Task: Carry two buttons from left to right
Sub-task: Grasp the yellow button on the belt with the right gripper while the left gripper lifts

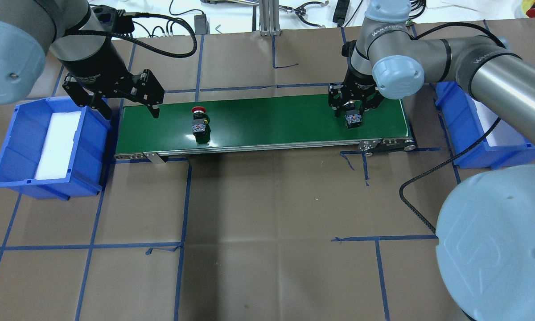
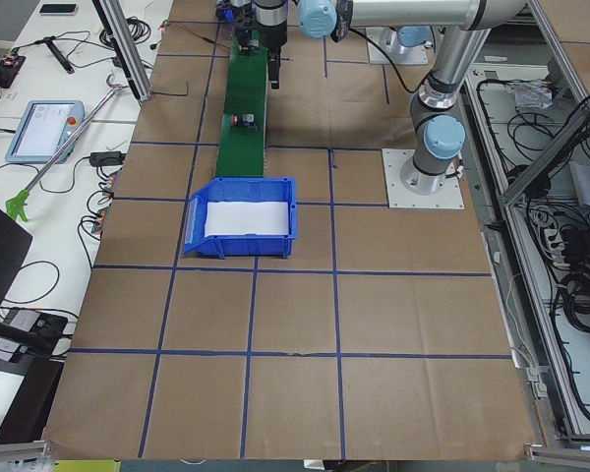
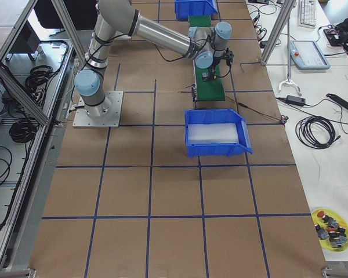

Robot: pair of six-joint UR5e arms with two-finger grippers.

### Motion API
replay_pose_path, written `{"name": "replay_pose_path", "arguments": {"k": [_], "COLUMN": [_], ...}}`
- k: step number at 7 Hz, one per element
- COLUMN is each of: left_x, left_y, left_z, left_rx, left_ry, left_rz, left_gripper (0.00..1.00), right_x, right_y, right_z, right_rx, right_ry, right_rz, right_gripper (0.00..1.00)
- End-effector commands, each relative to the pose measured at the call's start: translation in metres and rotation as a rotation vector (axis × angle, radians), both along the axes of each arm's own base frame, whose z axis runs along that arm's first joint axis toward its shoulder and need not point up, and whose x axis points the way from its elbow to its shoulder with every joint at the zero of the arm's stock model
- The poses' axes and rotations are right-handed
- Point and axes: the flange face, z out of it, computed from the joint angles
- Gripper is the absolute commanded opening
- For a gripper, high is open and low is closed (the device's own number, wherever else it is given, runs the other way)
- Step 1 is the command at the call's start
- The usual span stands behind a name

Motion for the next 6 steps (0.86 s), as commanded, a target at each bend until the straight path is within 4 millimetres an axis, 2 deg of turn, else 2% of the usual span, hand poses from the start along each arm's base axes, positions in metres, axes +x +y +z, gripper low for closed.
{"name": "replay_pose_path", "arguments": {"k": [1,2,3,4,5,6], "left_x": [0.0,0.0,0.0,0.0,0.0,0.0], "left_y": [0.0,0.001,0.001,0.001,0.001,0.001], "left_z": [0.0,0.0,0.0,-0.001,0.0,-0.001], "left_rx": [0.0,0.0,0.0,0.001,0.0,0.001], "left_ry": [-0.001,-0.001,-0.001,0.0,-0.001,-0.001], "left_rz": [-0.001,-0.001,-0.001,-0.001,0.001,0.001], "left_gripper": [1.0,1.0,1.0,1.0,1.0,1.0], "right_x": [-0.017,-0.022,-0.04,-0.074,-0.123,-0.182], "right_y": [-0.003,-0.004,-0.005,-0.003,0.002,0.011], "right_z": [0.015,0.028,0.061,0.105,0.133,0.156], "right_rx": [0.013,0.033,0.035,0.021,0.021,-0.003], "right_ry": [0.115,0.139,0.157,0.153,0.143,0.135], "right_rz": [0.002,0.0,-0.022,-0.032,0.01,0.026], "right_gripper": [0.06,0.06,0.06,0.06,0.06,0.07]}}
